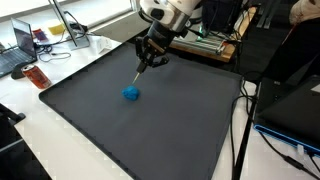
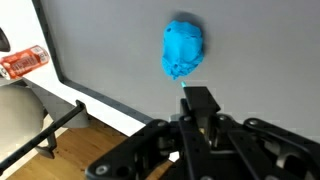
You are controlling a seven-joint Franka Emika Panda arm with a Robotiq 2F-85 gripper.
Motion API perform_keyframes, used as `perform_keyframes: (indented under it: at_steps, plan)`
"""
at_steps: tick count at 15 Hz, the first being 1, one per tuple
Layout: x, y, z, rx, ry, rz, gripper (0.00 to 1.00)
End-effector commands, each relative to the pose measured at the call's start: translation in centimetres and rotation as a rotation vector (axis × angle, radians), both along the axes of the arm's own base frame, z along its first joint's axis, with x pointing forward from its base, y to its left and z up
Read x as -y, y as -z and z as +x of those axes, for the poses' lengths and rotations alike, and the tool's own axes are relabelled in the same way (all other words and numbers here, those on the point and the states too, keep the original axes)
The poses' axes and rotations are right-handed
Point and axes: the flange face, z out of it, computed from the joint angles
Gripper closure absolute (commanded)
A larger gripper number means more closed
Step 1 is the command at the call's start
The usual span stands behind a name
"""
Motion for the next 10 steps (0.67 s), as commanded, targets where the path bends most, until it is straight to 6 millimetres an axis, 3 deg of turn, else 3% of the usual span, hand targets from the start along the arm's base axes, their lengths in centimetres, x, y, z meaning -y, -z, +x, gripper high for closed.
perform_keyframes:
  at_steps: [1,6,7,10]
  plan:
    - [-3.0,0.0,-0.4,0.023,0.002,-0.091,0.97]
    - [-8.2,1.7,-0.6,0.035,-0.035,-0.191,0.97]
    - [-7.0,0.9,-1.4,0.013,-0.018,-0.162,0.88]
    - [-8.6,1.8,-1.2,0.013,-0.038,-0.175,0.88]
